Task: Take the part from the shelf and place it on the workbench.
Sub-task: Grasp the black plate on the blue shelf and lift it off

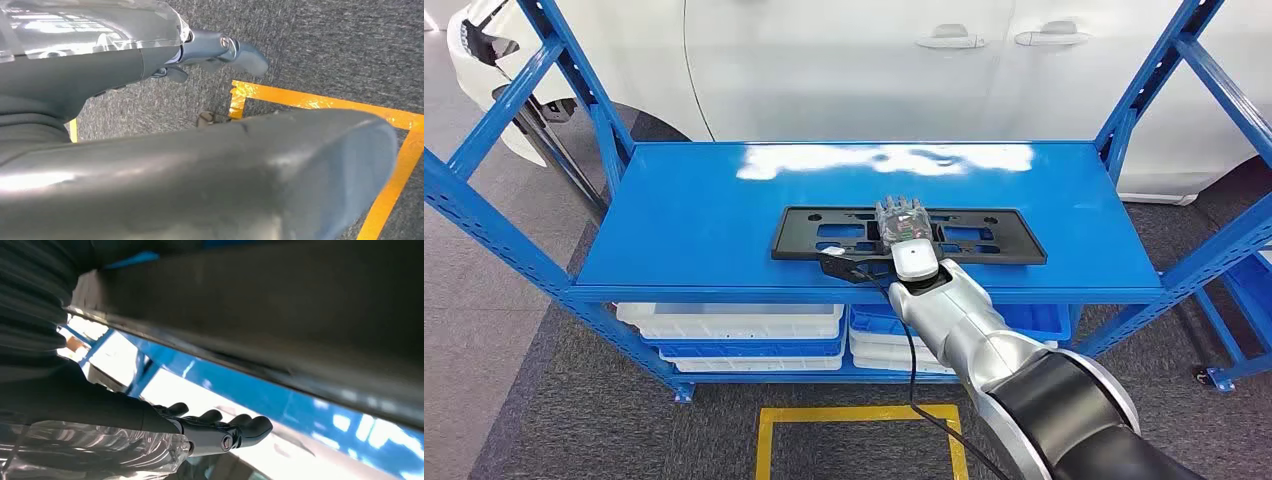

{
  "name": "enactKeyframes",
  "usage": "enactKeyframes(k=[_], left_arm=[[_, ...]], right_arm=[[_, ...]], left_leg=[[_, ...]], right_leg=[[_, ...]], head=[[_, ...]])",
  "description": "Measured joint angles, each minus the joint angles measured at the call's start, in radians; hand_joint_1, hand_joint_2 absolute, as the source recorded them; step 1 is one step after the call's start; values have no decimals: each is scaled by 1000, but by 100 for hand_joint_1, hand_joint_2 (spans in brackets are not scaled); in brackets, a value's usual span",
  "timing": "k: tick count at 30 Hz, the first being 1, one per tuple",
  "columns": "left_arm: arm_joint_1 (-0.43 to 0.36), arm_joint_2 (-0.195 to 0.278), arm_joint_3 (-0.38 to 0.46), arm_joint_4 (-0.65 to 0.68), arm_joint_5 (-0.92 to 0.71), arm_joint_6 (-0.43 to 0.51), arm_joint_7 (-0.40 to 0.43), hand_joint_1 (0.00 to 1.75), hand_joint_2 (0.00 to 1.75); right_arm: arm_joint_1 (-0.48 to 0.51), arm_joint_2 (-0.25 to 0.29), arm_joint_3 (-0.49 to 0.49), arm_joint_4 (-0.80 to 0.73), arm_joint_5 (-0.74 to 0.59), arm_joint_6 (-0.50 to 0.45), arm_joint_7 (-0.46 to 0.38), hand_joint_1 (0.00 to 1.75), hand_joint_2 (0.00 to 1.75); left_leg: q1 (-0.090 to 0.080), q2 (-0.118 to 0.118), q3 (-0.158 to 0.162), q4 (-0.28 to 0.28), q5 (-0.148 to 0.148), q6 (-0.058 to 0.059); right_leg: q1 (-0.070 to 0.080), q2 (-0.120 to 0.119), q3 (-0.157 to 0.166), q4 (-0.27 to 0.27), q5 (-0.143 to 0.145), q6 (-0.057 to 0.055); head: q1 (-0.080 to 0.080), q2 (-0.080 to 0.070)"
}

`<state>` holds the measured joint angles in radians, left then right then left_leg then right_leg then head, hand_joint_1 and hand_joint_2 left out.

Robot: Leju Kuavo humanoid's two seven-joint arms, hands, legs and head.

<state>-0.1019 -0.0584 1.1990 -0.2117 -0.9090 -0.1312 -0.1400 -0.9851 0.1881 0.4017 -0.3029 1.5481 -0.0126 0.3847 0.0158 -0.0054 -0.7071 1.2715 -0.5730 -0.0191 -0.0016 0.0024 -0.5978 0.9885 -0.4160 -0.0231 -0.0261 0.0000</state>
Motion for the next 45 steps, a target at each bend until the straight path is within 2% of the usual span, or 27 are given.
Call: enactKeyframes(k=[1, 3, 4, 5, 7, 8, 12, 14, 16, 17, 18, 19, 21, 23, 26, 28, 29, 31, 32, 33, 34, 36, 38, 40, 42, 43, 45], left_arm=[[0, 0, 0, 0, 0, 0, 0, 0, 0], [0, 0, 0, 0, 0, 0, 0, 0, 0], [-1, 0, 0, 0, 0, 0, 0, 0, 0], [-2, 0, 0, 0, 0, 0, 0, 0, 0], [-6, 0, 0, 0, 0, 0, 0, 0, 0], [-7, 0, 0, 0, 0, -1, 0, 0, 0], [-9, -2, 0, 0, 2, -3, -1, 0, 0], [-10, -4, 0, 0, 5, -3, -2, 0, 0], [-9, -3, 0, 0, 8, -4, -4, 0, 0], [-9, -3, 0, 0, 9, -5, -6, 0, 0], [-9, -3, 0, 0, 10, -7, -8, 0, 0], [-9, -4, 0, 0, 11, -8, -12, 0, 0], [-9, -5, 0, 0, 12, -10, -19, 0, 87], [-9, -7, 0, 0, 11, -10, -29, 0, 175], [-10, -8, 0, 0, 4, -14, -50, 0, 175], [-11, -8, 0, 0, -3, -20, -66, 0, 175], [-11, -8, 0, 0, -6, -22, -72, 0, 175], [-12, -8, -1, 0, -10, -26, -83, 0, 175], [-12, -8, -2, 0, -12, -26, -85, 0, 175], [-11, -8, -2, 0, -14, -26, -87, 0, 175], [-11, -8, -2, 0, -15, -26, -87, 0, 175], [-13, -6, -3, 0, -19, -26, -87, 0, 175], [-16, -6, -4, 0, -20, -27, -90, 0, 175], [-18, -5, -4, 0, -16, -28, -96, 0, 175], [-19, -6, -4, 0, -8, -30, -102, 0, 175], [-20, -6, -3, 0, -1, -33, -109, 0, 175], [-22, -6, -2, 0, 19, -46, -132, 0, 175]], right_arm=[[1, -1, -3, 1, -1, 2, 2, 175, 175], [2, -2, -9, 2, -2, 7, 7, 175, 175], [2, -3, -13, 3, -2, 9, 9, 175, 175], [2, -4, -16, 3, -2, 11, 10, 175, 175], [0, -5, -22, 3, -1, 11, 10, 175, 175], [-2, -5, -25, 3, -1, 12, 10, 175, 175], [-3, -6, -36, 4, -2, 15, 5, 175, 175], [-4, -6, -40, 4, 0, 15, 1, 175, 175], [0, -7, -42, 5, 3, 15, -4, 175, 175], [2, -7, -42, 5, 5, 14, -5, 175, 175], [4, -7, -42, 5, 6, 14, -6, 175, 175], [4, -7, -42, 5, 8, 14, -6, 175, 175], [1, -7, -44, 4, 10, 11, -7, 175, 175], [-2, -7, -47, 4, 12, 7, -8, 175, 175], [-4, -7, -52, 4, 12, -4, -11, 175, 175], [-5, -7, -55, 2, 13, -10, -14, 175, 175], [-5, -7, -56, 2, 13, -12, -15, 175, 175], [-4, -7, -57, 1, 12, -22, -21, 175, 175], [-3, -7, -59, 1, 12, -28, -25, 175, 175], [-2, -7, -60, 1, 11, -35, -30, 175, 175], [-2, -7, -63, 0, 8, -45, -35, 175, 175], [-3, -7, -69, -6, 1, -72, -50, 175, 175], [-7, -7, -79, -17, -14, -112, -73, 175, 175], [-9, -7, -93, -36, -41, -182, -118, 175, 175], [-4, -7, -110, -73, -94, -290, -211, 175, 175], [1, -8, -123, -103, -148, -350, -294, 175, 175], [36, -14, -151, -218, -339, -421, -528, 175, 175]], left_leg=[[0, 0, -11, 19, -1, -1], [1, 0, -15, 17, 20, -2], [1, 0, 4, -27, 53, -1], [2, 1, 37, -100, 92, 0], [0, 2, 95, -220, 135, 6], [-1, 1, 108, -245, 139, 11], [0, 0, 110, -256, 142, 35], [3, 1, 111, -260, 145, 43], [3, 1, 109, -260, 146, 45], [3, 1, 109, -260, 146, 45], [3, 0, 110, -260, 145, 45], [3, -1, 111, -260, 145, 44], [3, -3, 115, -260, 143, 41], [0, -4, 114, -259, 141, 33], [1, -4, 115, -262, 139, 15], [2, -2, 103, -232, 117, 7], [2, -1, 83, -187, 90, 5], [3, -1, 20, -50, 26, 0], [4, -1, -6, 3, 10, -2], [4, -1, -18, 23, 13, -3], [4, 0, -10, 2, 35, -3], [4, 1, 49, -127, 104, 1], [1, 1, 96, -228, 138, 10], [-3, -1, 101, -246, 139, 20], [0, -1, 99, -249, 143, 31], [1, -1, 99, -252, 146, 36], [3, 0, 100, -256, 148, 43]], right_leg=[[0, 0, 0, 1, -1, 0], [1, 1, 1, 4, -3, 0], [0, 1, 2, 7, -6, 1], [0, 2, 3, 11, -10, 4], [3, 4, 2, 22, -17, 13], [5, 4, 0, 25, -19, 17], [4, 5, -6, 39, -32, 36], [0, 4, -46, 125, -83, 47], [-4, 3, -113, 263, -142, 55], [-6, 3, -137, 309, -152, 57], [-7, 3, -142, 315, -142, 57], [-8, 3, -128, 282, -115, 56], [-7, 3, -60, 138, -44, 47], [-1, 3, -14, 36, -11, 38], [2, 3, -7, 15, -7, 24], [-3, 1, -1, 3, -2, 11], [-5, 0, 2, -1, 1, 6], [-2, -1, 3, -2, 0, 1], [-1, 0, 3, 0, -1, 0], [0, 0, 3, 2, -3, 0], [0, 1, 4, 5, -5, 1], [0, 3, 4, 14, -12, 6], [3, 4, -2, 26, -18, 14], [6, 5, -8, 30, -18, 24], [4, 5, -13, 34, -24, 34], [2, 4, -21, 54, -39, 40], [-2, 3, -65, 153, -94, 50]], head=[[0, 0], [0, 0], [0, 0], [0, 0], [0, 0], [0, 0], [0, 0], [0, 0], [0, 0], [0, 0], [0, 0], [0, 0], [0, 0], [0, 0], [0, 0], [0, 0], [0, 0], [0, 0], [0, 0], [0, 0], [0, 0], [0, 0], [0, 0], [0, 0], [0, 0], [0, 0], [0, 0]])
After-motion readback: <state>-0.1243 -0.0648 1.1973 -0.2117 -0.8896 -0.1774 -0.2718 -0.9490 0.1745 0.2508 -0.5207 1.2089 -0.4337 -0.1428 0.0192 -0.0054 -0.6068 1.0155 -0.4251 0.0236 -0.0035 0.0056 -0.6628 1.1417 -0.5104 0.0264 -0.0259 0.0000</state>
